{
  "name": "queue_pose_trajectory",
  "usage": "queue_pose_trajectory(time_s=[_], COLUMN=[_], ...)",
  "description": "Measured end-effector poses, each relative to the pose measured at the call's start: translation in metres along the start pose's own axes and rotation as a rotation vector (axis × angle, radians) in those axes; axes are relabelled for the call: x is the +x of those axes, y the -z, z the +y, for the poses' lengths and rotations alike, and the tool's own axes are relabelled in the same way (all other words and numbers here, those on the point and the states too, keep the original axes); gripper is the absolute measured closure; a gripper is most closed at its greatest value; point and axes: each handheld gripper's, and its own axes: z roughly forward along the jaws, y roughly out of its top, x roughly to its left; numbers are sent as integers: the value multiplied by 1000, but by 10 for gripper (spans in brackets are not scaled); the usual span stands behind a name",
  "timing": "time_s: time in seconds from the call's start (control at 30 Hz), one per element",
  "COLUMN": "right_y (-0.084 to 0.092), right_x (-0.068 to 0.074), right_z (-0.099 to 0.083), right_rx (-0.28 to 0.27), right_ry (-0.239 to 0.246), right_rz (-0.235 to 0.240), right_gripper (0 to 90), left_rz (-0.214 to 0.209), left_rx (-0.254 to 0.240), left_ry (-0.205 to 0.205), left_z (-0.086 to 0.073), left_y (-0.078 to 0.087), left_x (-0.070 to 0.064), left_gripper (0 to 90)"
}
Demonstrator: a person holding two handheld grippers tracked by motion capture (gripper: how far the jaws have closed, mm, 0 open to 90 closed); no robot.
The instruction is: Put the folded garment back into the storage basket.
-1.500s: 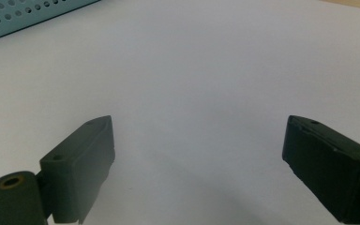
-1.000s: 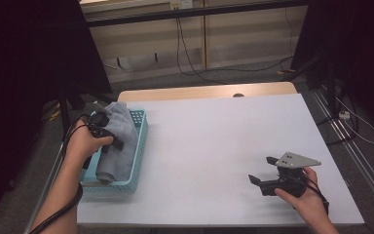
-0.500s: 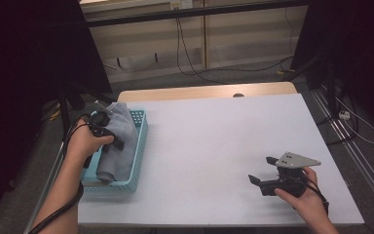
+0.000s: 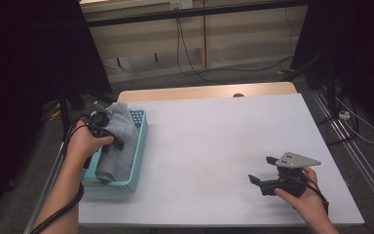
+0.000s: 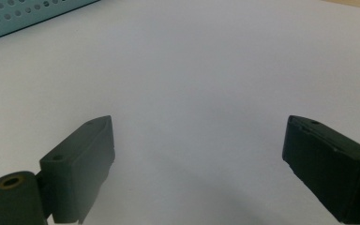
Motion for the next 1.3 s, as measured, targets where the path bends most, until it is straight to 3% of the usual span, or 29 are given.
queue_pose_trajectory(time_s=[0.27, 0.3, 0.33, 0.4, 0.83, 1.3], right_y=[0, 0, 0, 0, 0, -1], right_x=[0, 0, 0, 0, 0, 1], right_z=[0, 0, 0, 0, 0, 0], right_rx=[1, 1, 0, 1, 0, 1], right_ry=[2, 2, 2, 0, 2, 4], right_rz=[0, 0, 0, 0, 0, 2], right_gripper=[94, 94, 95, 95, 94, 94], left_rz=[12, 15, 13, 13, 73, 70], left_rx=[-42, -31, -56, -57, -115, -175], left_ry=[20, 3, 33, 33, 38, 43], left_z=[-5, -5, -6, -7, -10, -6], left_y=[2, 4, 4, 6, 23, 33], left_x=[11, 13, 14, 16, 28, 26], left_gripper=[630, 620, 607, 594, 524, 495])
